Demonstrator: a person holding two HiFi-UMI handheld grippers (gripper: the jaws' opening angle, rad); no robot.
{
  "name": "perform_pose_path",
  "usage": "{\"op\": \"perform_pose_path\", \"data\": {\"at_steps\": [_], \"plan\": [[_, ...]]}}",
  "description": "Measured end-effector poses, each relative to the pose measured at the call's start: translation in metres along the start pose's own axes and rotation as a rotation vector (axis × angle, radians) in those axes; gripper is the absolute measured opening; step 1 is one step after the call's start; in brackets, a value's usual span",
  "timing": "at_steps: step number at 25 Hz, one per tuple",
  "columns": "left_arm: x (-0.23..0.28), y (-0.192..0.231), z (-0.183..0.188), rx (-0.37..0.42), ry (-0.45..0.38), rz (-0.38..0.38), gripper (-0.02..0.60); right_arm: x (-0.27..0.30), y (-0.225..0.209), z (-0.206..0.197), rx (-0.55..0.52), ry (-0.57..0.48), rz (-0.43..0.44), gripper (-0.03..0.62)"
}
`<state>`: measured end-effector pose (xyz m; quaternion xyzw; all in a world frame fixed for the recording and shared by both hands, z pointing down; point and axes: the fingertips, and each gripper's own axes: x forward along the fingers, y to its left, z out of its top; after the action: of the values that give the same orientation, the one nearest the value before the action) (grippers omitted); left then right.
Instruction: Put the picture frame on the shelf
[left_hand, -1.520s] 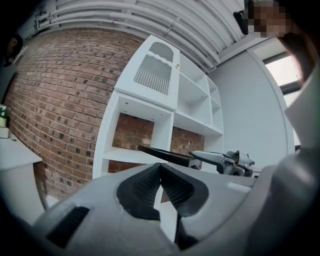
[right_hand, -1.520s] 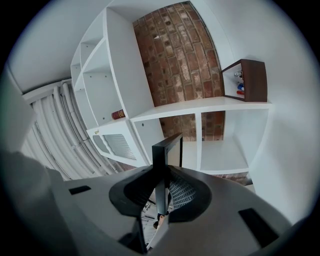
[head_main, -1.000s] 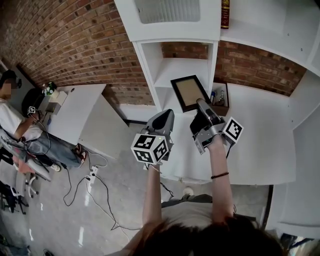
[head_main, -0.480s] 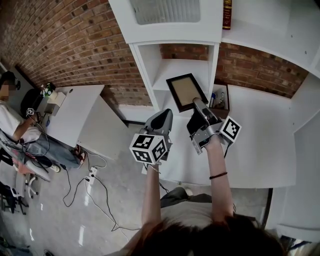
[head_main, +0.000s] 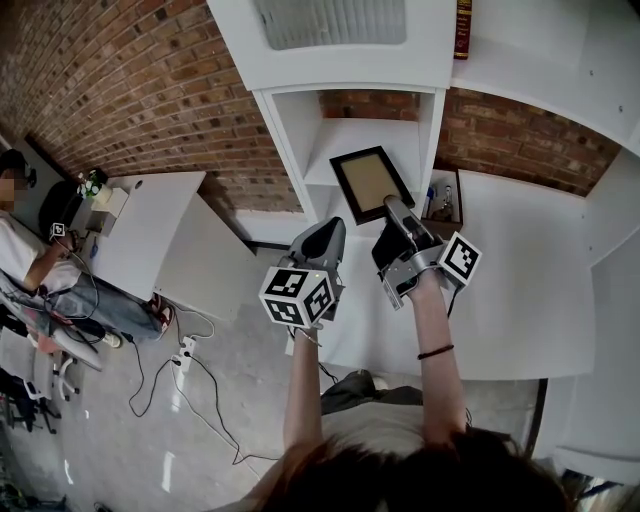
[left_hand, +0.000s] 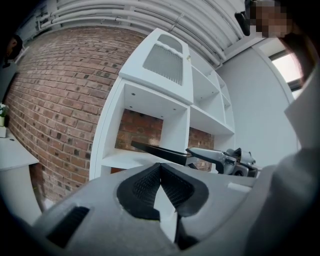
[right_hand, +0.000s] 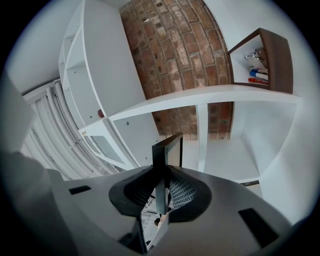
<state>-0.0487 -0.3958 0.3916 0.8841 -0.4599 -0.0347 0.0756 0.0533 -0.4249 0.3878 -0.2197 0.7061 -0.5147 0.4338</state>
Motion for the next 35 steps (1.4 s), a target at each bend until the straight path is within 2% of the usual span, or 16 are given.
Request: {"op": "perform_pose_path", "data": {"at_steps": [21,35], "plan": [[0.032,0.037,0.011,0.030,0.037,-0.073,0.011,0.035,-0.029,0.023,0.010,-0.137,-0.051,0.074],[0.043,0.052,0.011,0.021,0.039,-0.074,0.011,0.044,-0.045,0.030,0.015,-0.158,-0.082,0.074]]}}
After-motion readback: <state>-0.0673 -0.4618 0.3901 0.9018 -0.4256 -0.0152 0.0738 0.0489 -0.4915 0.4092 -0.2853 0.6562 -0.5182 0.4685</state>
